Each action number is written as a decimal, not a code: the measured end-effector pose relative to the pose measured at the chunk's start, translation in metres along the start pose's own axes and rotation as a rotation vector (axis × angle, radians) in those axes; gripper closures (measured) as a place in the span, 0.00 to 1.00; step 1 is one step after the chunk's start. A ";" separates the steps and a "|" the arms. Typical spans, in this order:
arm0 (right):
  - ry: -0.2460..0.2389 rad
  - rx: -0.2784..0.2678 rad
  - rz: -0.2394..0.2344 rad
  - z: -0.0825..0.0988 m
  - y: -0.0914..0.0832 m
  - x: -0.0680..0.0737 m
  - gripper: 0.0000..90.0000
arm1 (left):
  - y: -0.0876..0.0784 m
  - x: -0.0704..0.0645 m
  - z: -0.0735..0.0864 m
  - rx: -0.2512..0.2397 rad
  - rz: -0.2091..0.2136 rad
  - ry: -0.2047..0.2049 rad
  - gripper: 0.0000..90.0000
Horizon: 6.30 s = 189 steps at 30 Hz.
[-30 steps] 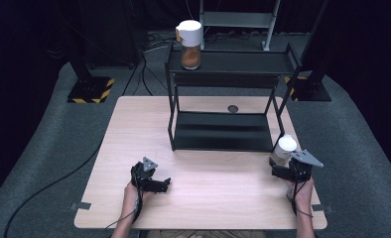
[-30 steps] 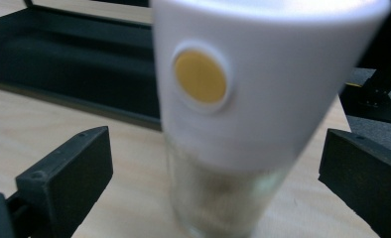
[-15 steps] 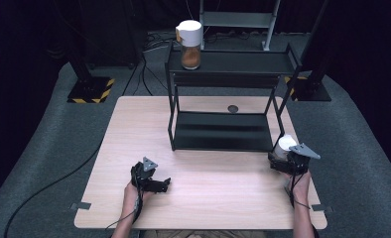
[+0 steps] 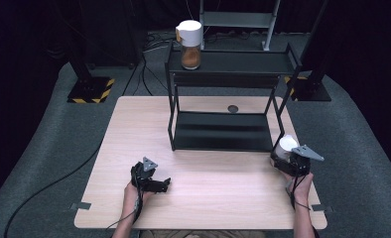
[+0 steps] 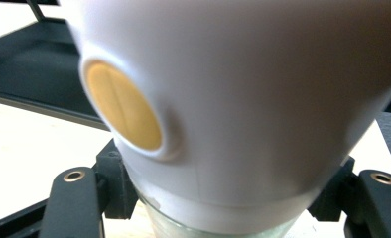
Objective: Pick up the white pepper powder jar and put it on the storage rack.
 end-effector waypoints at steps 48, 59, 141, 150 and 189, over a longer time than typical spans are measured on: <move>-0.101 -0.125 -0.208 -0.092 0.016 0.036 0.34 | 0.000 0.000 0.000 -0.002 -0.001 -0.002 0.01; -0.128 -0.142 -0.210 -0.114 0.018 0.040 0.34 | 0.000 0.000 0.000 -0.003 -0.002 -0.002 0.01; -0.169 -0.239 -0.201 -0.251 0.006 0.034 0.34 | -0.001 0.000 0.001 -0.004 -0.003 -0.002 0.02; -0.171 -0.242 -0.195 -0.263 0.005 0.034 0.34 | 0.000 0.000 0.001 -0.004 -0.003 -0.002 0.02; -0.139 -0.163 -0.117 -0.314 0.047 0.027 0.34 | -0.001 0.000 0.001 -0.005 -0.002 -0.003 0.02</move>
Point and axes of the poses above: each handheld gripper's, and its own axes: y roughly forward along the jaws, z roughly out of its underside, x roughly to its left, the point moved 3 cm from there along y, roughly forward along the jaws, and after that the axes turned 10 degrees about -x, right-handed, at the moved point
